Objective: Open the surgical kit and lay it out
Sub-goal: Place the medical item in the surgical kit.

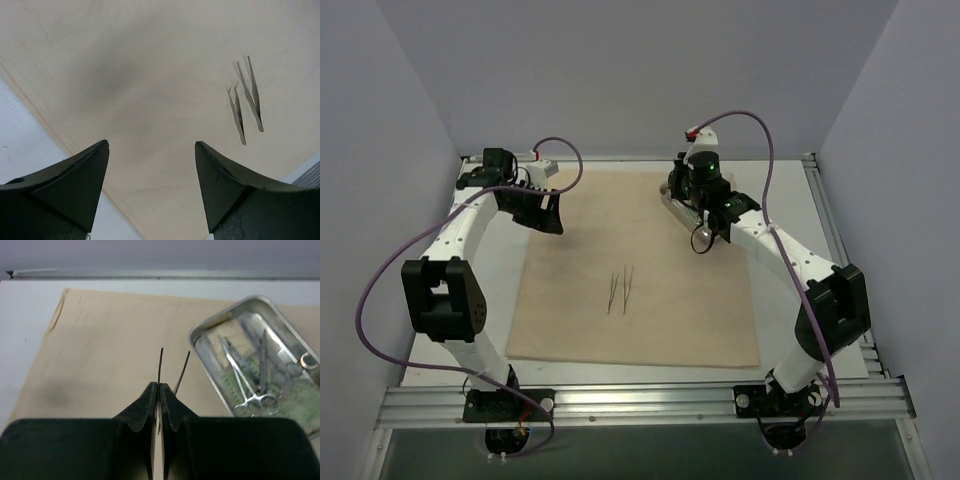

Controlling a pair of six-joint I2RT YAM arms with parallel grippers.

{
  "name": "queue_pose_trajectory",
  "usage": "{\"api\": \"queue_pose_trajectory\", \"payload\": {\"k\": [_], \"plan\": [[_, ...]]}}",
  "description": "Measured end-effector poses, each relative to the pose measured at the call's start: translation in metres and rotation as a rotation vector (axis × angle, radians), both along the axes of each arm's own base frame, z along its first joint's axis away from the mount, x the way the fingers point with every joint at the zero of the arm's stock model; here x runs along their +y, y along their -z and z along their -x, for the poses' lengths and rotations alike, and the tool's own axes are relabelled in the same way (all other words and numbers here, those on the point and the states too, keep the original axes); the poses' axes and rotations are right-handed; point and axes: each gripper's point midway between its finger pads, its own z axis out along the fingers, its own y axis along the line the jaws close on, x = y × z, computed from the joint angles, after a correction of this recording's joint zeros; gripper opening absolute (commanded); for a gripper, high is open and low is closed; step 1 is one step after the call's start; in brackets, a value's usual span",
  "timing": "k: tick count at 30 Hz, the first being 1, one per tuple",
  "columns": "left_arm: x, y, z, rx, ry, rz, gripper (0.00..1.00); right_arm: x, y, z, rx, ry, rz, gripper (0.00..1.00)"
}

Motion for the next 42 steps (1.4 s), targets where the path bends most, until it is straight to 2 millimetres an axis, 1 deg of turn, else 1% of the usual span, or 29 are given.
{"api": "queue_pose_trajectory", "payload": {"k": [2,4,7,8,9,11,12,14,16,18,20,22,23,25,28,31,33,36,39,41,42], "plan": [[-0.004,-0.005,0.005,-0.017,0.01,0.003,0.79,0.014,0.015,0.024,0.056,-0.014,-0.018,0.0],[-0.003,-0.006,0.014,-0.015,0.009,0.004,0.79,0.029,0.033,0.048,0.108,-0.061,-0.038,0.0],[-0.003,-0.004,0.024,-0.01,0.021,0.014,0.76,0.053,0.062,0.095,0.179,-0.214,-0.104,0.0],[-0.005,-0.004,0.028,-0.006,0.033,0.025,0.75,0.058,0.07,0.114,0.201,-0.282,-0.129,0.0],[-0.007,-0.004,0.031,-0.007,0.046,0.036,0.72,0.06,0.073,0.128,0.211,-0.328,-0.149,0.0],[-0.015,-0.009,0.036,-0.016,0.085,0.076,0.72,0.065,0.064,0.146,0.18,-0.417,-0.198,0.0],[-0.019,-0.012,0.039,-0.023,0.108,0.098,0.72,0.069,0.053,0.153,0.145,-0.465,-0.226,0.0],[-0.03,-0.021,0.046,-0.043,0.161,0.146,0.73,0.076,0.022,0.161,0.055,-0.546,-0.274,0.0],[-0.045,-0.033,0.056,-0.071,0.226,0.188,0.77,0.082,-0.008,0.168,-0.039,-0.623,-0.299,0.0],[-0.067,-0.046,0.068,-0.1,0.313,0.228,0.8,0.089,-0.034,0.172,-0.116,-0.693,-0.31,0.0],[-0.095,-0.058,0.085,-0.117,0.419,0.278,0.83,0.094,-0.051,0.174,-0.165,-0.738,-0.312,0.0],[-0.116,-0.07,0.099,-0.122,0.501,0.333,0.83,0.097,-0.064,0.175,-0.204,-0.769,-0.314,0.0],[-0.123,-0.077,0.103,-0.126,0.526,0.36,0.84,0.099,-0.069,0.175,-0.22,-0.781,-0.315,0.0],[-0.129,-0.088,0.107,-0.138,0.554,0.406,0.84,0.102,-0.076,0.174,-0.241,-0.799,-0.316,0.0],[-0.134,-0.104,0.109,-0.158,0.574,0.456,0.84,0.105,-0.081,0.173,-0.261,-0.806,-0.324,0.0],[-0.14,-0.111,0.112,-0.156,0.581,0.487,0.84,0.106,-0.083,0.171,-0.267,-0.802,-0.336,0.0],[-0.143,-0.113,0.112,-0.151,0.575,0.493,0.84,0.105,-0.083,0.166,-0.257,-0.774,-0.342,0.0],[-0.142,-0.108,0.103,-0.152,0.529,0.447,0.83,0.096,-0.077,0.147,-0.187,-0.635,-0.339,0.0],[-0.129,-0.096,0.088,-0.156,0.44,0.352,0.83,0.079,-0.067,0.128,-0.068,-0.422,-0.327,0.0],[-0.118,-0.088,0.077,-0.16,0.38,0.301,0.83,0.067,-0.052,0.123,0.002,-0.286,-0.308,0.0],[-0.111,-0.084,0.073,-0.158,0.352,0.283,0.83,0.064,-0.041,0.125,0.039,-0.235,-0.292,0.0]]}}
